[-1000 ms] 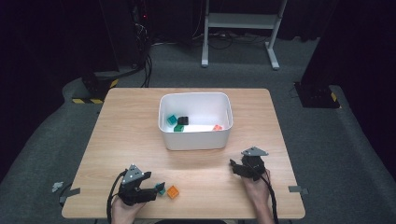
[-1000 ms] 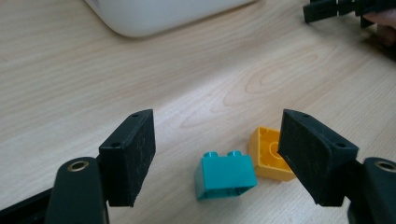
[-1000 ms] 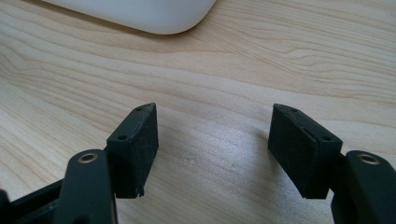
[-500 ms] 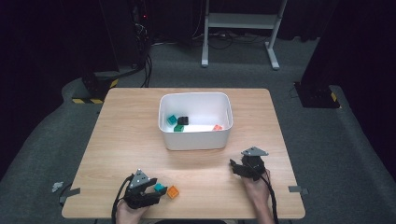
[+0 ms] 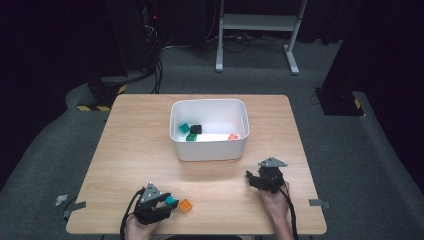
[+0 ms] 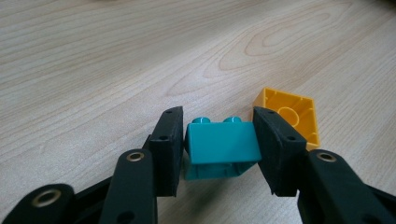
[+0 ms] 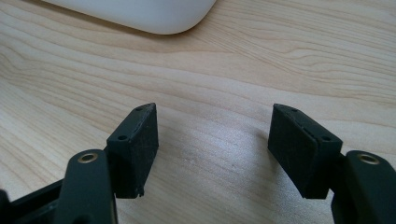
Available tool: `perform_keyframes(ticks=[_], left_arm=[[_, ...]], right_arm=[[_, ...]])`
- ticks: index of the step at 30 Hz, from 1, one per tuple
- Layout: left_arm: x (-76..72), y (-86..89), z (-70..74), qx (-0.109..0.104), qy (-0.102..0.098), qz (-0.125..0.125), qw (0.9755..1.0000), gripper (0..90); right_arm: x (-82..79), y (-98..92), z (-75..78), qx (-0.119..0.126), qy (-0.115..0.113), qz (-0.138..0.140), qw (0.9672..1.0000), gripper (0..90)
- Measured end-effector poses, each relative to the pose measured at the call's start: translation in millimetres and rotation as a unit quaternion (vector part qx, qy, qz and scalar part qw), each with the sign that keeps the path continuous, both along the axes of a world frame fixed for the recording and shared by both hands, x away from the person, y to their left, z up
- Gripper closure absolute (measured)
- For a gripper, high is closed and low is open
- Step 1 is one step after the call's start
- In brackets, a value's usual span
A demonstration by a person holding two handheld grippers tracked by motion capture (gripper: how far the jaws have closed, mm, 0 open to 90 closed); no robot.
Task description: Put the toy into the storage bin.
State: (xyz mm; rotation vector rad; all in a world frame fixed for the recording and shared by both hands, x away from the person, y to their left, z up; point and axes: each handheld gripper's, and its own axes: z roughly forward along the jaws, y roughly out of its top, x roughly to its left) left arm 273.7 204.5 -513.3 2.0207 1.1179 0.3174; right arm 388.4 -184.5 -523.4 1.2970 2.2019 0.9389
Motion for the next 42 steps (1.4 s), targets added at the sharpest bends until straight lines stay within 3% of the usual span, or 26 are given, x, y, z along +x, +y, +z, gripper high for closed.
perform_keyframes(ticks=[26, 42], left_arm=[[1.3, 3.3, 6.7, 0.0, -0.016, -0.004, 0.9999, 58.6], [15.3, 7.5, 31.3, -0.022, -0.017, -0.014, 0.9995, 58.8]], right_arm=[[0.0, 0.0, 0.0, 0.0, 0.0, 0.0, 1.0, 33.1], [0.1, -0.1, 0.0, 0.0, 0.0, 0.0, 1.0, 33.1]])
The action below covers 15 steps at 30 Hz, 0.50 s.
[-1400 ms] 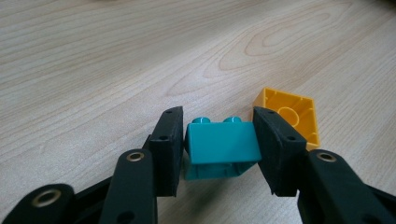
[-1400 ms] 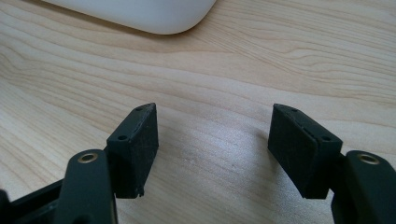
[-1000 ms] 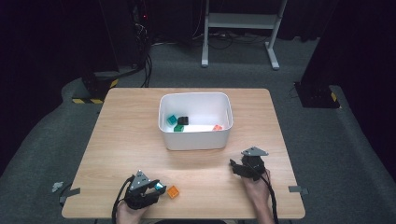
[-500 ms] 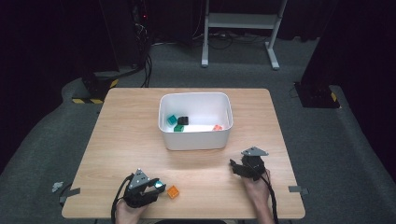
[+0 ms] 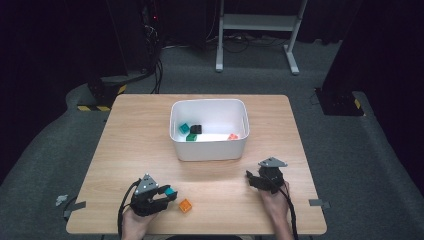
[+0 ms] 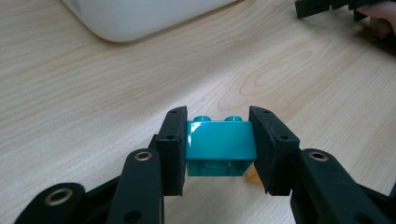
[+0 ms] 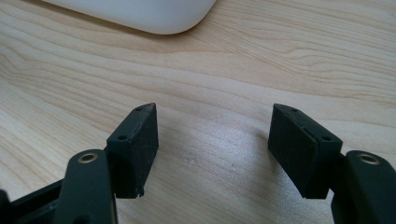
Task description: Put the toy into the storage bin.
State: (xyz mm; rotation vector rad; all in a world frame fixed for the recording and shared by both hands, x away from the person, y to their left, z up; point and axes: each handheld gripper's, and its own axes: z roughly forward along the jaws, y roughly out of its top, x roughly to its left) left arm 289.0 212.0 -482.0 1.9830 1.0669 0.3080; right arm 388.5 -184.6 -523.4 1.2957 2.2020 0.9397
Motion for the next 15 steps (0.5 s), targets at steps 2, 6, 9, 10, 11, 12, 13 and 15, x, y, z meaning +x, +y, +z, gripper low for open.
perform_keyframes(ticks=[2, 6, 9, 10, 11, 12, 13, 15], left_arm=[[3.4, 0.7, 5.3, -0.006, 0.0, 0.0, 1.0, 58.8], [9.7, 2.0, 13.7, -0.01, -0.001, -0.003, 0.9999, 58.8], [18.3, 3.0, 24.7, -0.018, -0.001, -0.003, 0.9998, 58.8], [18.3, 3.0, 24.7, -0.018, -0.001, -0.003, 0.9998, 58.8], [23.4, 4.2, 30.3, -0.022, -0.004, -0.006, 0.9997, 58.8], [23.4, 4.2, 30.3, -0.022, -0.004, -0.006, 0.9997, 58.9], [28.6, 4.9, 35.9, -0.028, -0.002, -0.007, 0.9996, 58.8], [31.4, 5.2, 38.7, -0.029, -0.003, -0.009, 0.9995, 58.8]], right_arm=[[0.0, 0.0, 0.0, 0.0, 0.0, 0.0, 1.0, 33.1], [-0.1, 0.0, 0.0, 0.0, 0.0, 0.0, 1.0, 33.1], [-0.1, 0.1, 0.0, 0.0, 0.0, 0.0, 1.0, 33.1], [-0.1, 0.1, 0.0, 0.0, 0.0, 0.0, 1.0, 33.1], [0.0, 0.0, 0.0, 0.0, 0.0, 0.0, 1.0, 33.1], [0.0, 0.0, 0.0, 0.0, 0.0, 0.0, 1.0, 33.1], [0.0, 0.0, 0.0, 0.0, 0.0, 0.0, 1.0, 33.1], [0.0, 0.0, 0.0, 0.0, 0.0, 0.0, 1.0, 33.1]])
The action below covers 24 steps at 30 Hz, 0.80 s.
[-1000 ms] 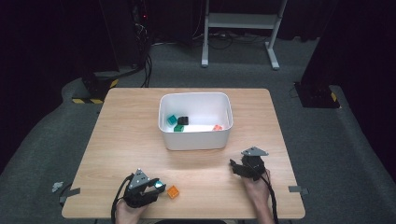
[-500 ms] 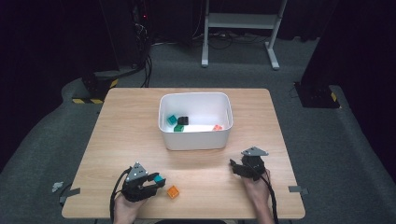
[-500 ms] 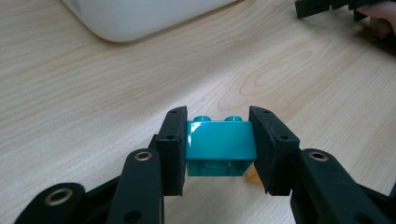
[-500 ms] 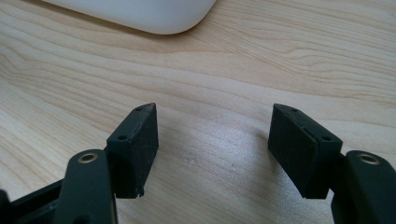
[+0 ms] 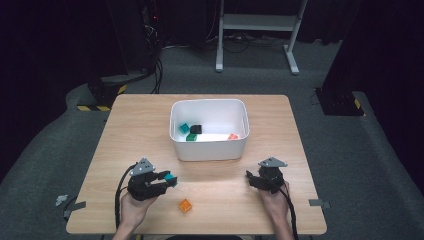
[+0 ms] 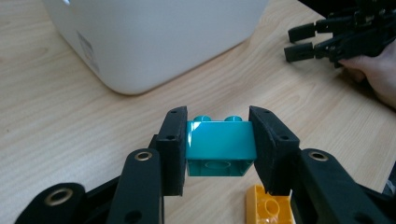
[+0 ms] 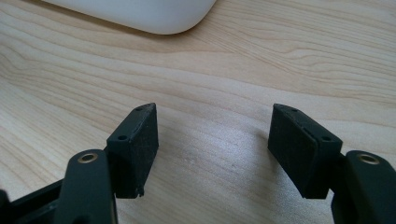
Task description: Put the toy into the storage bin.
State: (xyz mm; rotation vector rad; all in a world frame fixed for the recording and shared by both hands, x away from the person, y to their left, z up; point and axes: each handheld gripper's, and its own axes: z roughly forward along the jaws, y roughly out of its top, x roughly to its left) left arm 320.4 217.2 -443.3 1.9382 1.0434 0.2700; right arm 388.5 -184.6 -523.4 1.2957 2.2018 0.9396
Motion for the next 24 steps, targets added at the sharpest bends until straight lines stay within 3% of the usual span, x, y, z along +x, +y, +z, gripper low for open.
perform_keyframes(ticks=[10, 17, 24], left_arm=[[29.8, 1.2, 29.5, 0.004, -0.005, -0.013, 0.9999, 58.9], [51.7, -1.5, 51.9, -0.008, -0.009, -0.021, 0.9997, 58.9], [62.6, -6.1, 65.7, -0.01, -0.015, -0.028, 0.9994, 58.9]], right_arm=[[0.0, 0.0, 0.0, 0.0, 0.0, 0.0, 1.0, 33.1], [0.0, -0.1, 0.0, 0.0, 0.0, 0.0, 1.0, 33.1], [0.0, 0.0, 0.1, 0.001, 0.001, 0.0, 1.0, 32.9]])
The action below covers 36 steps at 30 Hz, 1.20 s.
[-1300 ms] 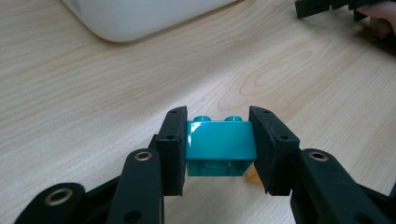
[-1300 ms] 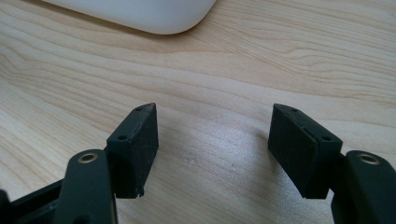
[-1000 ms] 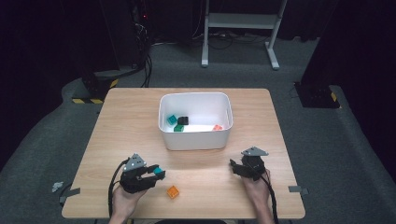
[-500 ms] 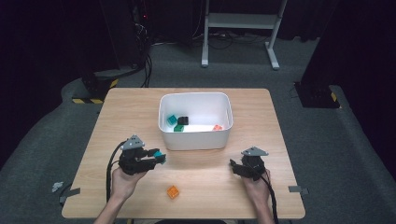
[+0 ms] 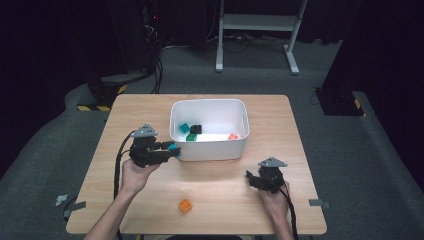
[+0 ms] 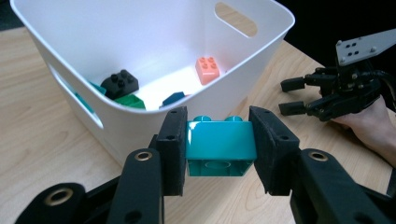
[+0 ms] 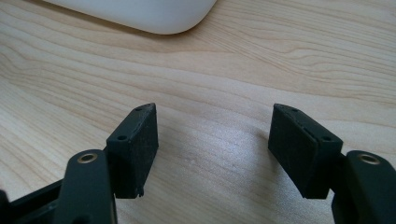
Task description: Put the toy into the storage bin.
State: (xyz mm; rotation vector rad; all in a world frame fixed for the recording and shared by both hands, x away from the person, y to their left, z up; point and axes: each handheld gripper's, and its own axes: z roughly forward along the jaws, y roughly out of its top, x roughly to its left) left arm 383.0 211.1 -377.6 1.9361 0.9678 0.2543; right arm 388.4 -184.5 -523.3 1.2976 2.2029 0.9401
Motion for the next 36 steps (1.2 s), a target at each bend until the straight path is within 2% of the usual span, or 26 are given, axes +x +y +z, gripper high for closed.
perform_keyframes(ticks=[6, 9, 12, 13, 16, 25, 30, 34, 36], left_arm=[[13.4, -1.6, 15.9, -0.009, -0.009, 0.005, 0.9999, 58.9], [18.4, -2.4, 19.6, -0.014, -0.008, 0.004, 0.9999, 58.8], [29.3, -7.0, 25.5, -0.017, -0.009, 0.008, 0.9998, 58.9], [29.3, -7.0, 25.5, -0.017, -0.009, 0.008, 0.9998, 58.9], [41.4, -14.7, 27.4, -0.014, -0.009, 0.011, 0.9998, 58.9], [61.2, -26.5, 21.8, 0.002, -0.011, 0.028, 0.9995, 58.8], [70.0, -33.6, 12.1, 0.017, -0.01, 0.039, 0.999, 58.8], [74.1, -36.8, 6.6, 0.012, -0.007, 0.049, 0.9987, 58.7], [77.7, -40.5, 2.7, 0.021, -0.008, 0.054, 0.9983, 58.7]], right_arm=[[0.3, 0.5, 0.0, 0.0, 0.001, 0.003, 1.0, 32.9], [0.5, 0.6, 0.0, 0.0, 0.0, 0.004, 1.0, 32.9], [0.6, 0.6, 0.0, 0.0, 0.0, 0.004, 1.0, 32.9], [0.6, 0.6, 0.0, 0.0, 0.0, 0.004, 1.0, 32.9], [0.6, 0.7, 0.0, 0.0, 0.0, 0.004, 1.0, 32.9], [0.6, 0.7, 0.1, 0.0, 0.0, 0.004, 1.0, 32.9], [0.6, 0.8, 0.1, 0.0, 0.0, 0.004, 1.0, 32.9], [0.7, 0.9, 0.1, 0.0, 0.0, 0.004, 1.0, 32.9], [0.7, 1.0, 0.1, 0.0, 0.0, 0.004, 1.0, 32.9]])
